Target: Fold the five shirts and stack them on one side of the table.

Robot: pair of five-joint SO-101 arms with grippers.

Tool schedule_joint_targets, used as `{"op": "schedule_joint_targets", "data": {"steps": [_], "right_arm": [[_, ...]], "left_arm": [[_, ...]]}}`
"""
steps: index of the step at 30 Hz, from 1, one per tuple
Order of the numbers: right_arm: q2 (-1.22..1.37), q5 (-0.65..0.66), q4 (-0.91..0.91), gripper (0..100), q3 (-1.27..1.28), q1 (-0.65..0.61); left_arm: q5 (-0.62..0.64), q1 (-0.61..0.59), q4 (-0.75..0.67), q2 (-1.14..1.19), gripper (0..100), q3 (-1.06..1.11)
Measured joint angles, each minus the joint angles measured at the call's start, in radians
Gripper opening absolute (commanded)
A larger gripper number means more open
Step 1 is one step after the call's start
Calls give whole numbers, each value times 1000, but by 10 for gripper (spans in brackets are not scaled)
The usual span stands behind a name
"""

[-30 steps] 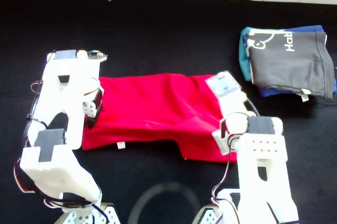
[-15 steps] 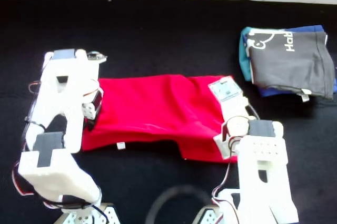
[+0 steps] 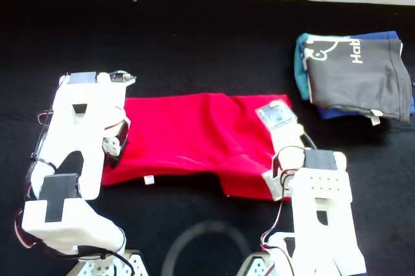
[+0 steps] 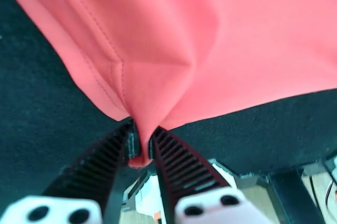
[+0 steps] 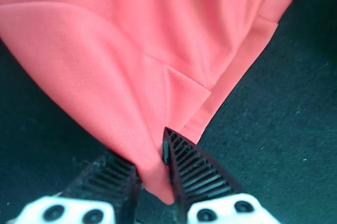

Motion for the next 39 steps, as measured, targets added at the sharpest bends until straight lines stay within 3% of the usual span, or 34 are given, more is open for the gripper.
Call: {"op": "schedule_joint_targets", "data": {"steps": [6,11,18,21,26,32,39], "right_arm": [[0,0,66,176,2,0],[0,0,155,180,-109,0],[0,0,241,166,-379,0],[0,-8,164,7,-419,0],[103,-109,-64,5,-419,-9],[376,-176,-239,7,-417,-106],[704,-227,-416,7,-566,-117]], "left_arm": [[0,-3,-3,0,162,0],[0,-25,58,0,192,-52],[0,-94,207,0,181,-325],[0,-95,219,0,11,-407],[0,-49,126,94,11,-434],[8,29,-43,287,8,-446],[71,28,-137,483,8,-606]]}}
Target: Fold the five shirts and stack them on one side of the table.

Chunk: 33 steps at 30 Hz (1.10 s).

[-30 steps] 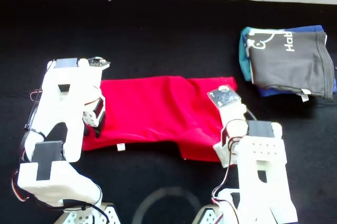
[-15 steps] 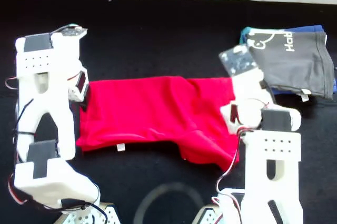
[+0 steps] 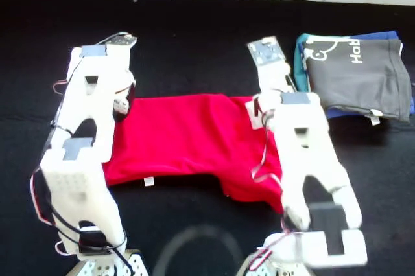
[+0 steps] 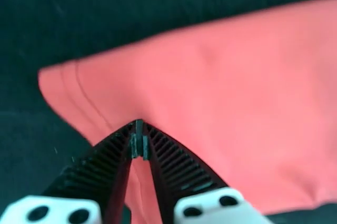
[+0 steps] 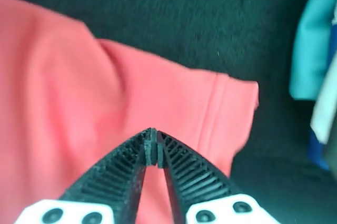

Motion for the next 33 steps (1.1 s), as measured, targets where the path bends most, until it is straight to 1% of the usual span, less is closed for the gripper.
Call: {"op": "schedule_joint_targets", "data": {"steps": [5,8,13,16,19,22,27,30,33], "right_arm": [[255,-3,-15,7,-187,3],[411,-3,-17,7,-331,29],[632,-3,-17,7,-580,69],[701,-3,-6,7,-681,71],[727,-3,34,7,-747,71],[732,-5,106,7,-801,71],[732,-5,307,7,-956,71],[732,-5,422,7,-1074,71],[732,-5,532,7,-1208,71]], "left_arm": [[2,-3,-2,160,8,-167],[3,-38,9,258,8,-301],[5,-91,104,442,8,-591],[3,-104,173,554,8,-790],[-26,-104,226,651,8,-971],[-38,-106,265,712,8,-1103],[-43,-110,354,730,8,-1231],[-44,-127,384,730,8,-1264],[-44,-135,388,720,8,-1244]]}}
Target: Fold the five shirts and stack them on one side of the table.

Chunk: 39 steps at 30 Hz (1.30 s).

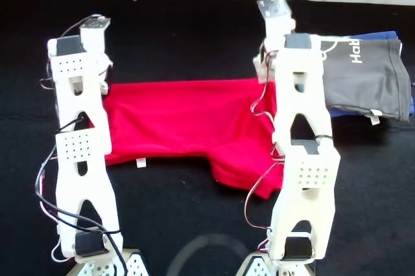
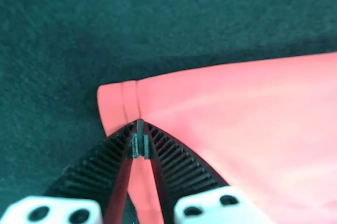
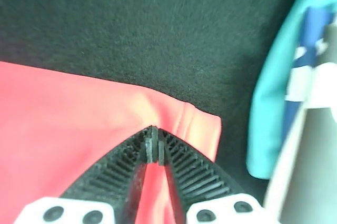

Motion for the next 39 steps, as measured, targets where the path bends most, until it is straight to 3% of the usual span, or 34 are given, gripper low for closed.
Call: {"op": "schedule_joint_targets", "data": {"steps": [5,11,17,22,27,39], "right_arm": [[3,0,187,7,-259,0],[9,0,350,7,-531,2],[9,0,379,7,-663,2],[3,0,379,7,-675,-17],[-144,-31,379,7,-526,-69],[-709,-34,377,7,256,-84]], "left_arm": [[0,-3,8,-170,8,160],[0,-3,8,-516,8,508],[3,5,3,-789,8,893],[55,5,-123,-914,8,1195],[55,5,-296,-1074,8,1505],[60,5,-761,-1382,8,2173]]}}
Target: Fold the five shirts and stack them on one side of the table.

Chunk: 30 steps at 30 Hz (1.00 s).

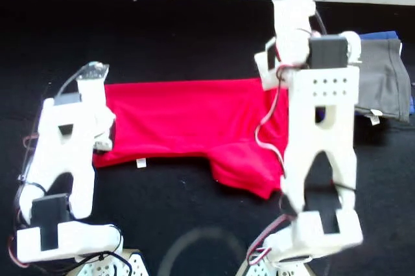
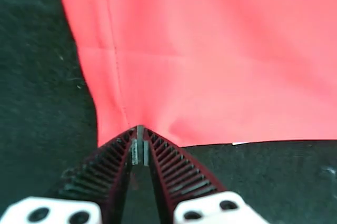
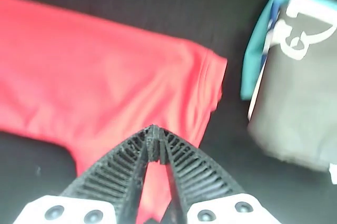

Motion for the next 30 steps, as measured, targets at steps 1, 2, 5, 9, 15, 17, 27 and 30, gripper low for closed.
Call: {"op": "schedule_joint_targets", "data": {"steps": [1,2,5,9,15,17,27,30], "right_arm": [[-43,0,-6,7,71,-2],[-81,0,-29,7,146,-2],[-175,0,-124,7,379,-2],[-255,0,-290,7,669,-2],[-273,-2,-454,7,910,-86],[-259,-2,-493,7,959,-150],[-219,-2,-575,7,1097,-201],[-212,-2,-618,7,1148,-201]], "left_arm": [[0,0,-23,-5,8,34],[0,0,-40,-6,8,58],[0,0,-63,-26,8,112],[0,0,-64,-37,8,130],[0,0,-101,-37,8,143],[0,2,-109,-38,8,149],[0,3,-172,-54,8,201],[0,3,-172,-54,8,201]]}}
